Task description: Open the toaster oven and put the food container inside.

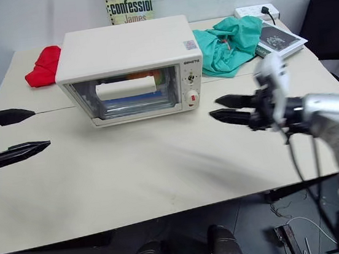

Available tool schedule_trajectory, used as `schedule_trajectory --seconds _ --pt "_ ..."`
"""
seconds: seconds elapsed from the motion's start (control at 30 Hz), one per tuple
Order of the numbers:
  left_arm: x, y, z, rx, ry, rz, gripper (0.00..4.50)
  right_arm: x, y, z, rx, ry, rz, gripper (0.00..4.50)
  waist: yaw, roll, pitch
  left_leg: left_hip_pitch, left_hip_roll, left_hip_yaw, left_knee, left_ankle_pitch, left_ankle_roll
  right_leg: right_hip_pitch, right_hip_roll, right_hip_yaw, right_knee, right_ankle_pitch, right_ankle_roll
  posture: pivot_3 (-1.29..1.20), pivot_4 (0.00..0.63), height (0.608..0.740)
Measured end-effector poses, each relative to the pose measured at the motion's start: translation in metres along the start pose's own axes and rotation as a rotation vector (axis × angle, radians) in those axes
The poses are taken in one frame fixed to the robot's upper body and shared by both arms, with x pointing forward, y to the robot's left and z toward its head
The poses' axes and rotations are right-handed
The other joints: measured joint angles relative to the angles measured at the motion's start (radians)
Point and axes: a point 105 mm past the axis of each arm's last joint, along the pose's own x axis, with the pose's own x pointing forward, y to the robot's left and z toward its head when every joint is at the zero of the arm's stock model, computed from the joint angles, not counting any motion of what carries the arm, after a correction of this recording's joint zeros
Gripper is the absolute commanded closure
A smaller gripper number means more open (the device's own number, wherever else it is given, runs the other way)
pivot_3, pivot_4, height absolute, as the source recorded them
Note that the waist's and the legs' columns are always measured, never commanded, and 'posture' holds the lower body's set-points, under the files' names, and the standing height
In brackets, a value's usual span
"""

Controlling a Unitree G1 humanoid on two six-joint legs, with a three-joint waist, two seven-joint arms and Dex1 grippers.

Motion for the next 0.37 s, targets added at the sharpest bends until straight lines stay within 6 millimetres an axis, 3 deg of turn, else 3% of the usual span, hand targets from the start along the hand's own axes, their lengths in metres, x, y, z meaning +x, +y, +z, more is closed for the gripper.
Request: schedule_trajectory --seconds 0.13,0.2,0.37 --pt "-0.001 0.002 0.001 0.006 -0.013 0.000 0.00 -0.031 0.002 0.024 0.013 -0.025 0.004 0.09 0.000 0.000 0.000 0.001 0.001 0.000 0.000 0.000 0.000 0.000 0.000 0.000 -0.003 0.000 0.000 0.00 0.150 0.740" --pt "-0.002 0.005 0.002 0.004 -0.025 0.005 0.00 -0.040 -0.001 0.029 0.005 -0.030 -0.024 0.02 -0.004 0.000 0.000 0.002 0.001 0.001 0.000 0.000 0.000 0.000 0.000 0.000 -0.002 0.000 0.000 0.00 0.150 0.740" --pt "-0.001 0.012 0.010 0.016 -0.058 0.003 0.00 -0.039 -0.005 0.022 0.003 -0.039 -0.054 0.02 -0.002 0.000 0.000 0.001 0.001 0.002 0.000 0.000 -0.001 0.000 0.000 0.000 -0.001 0.000 0.000 0.00 0.150 0.740"
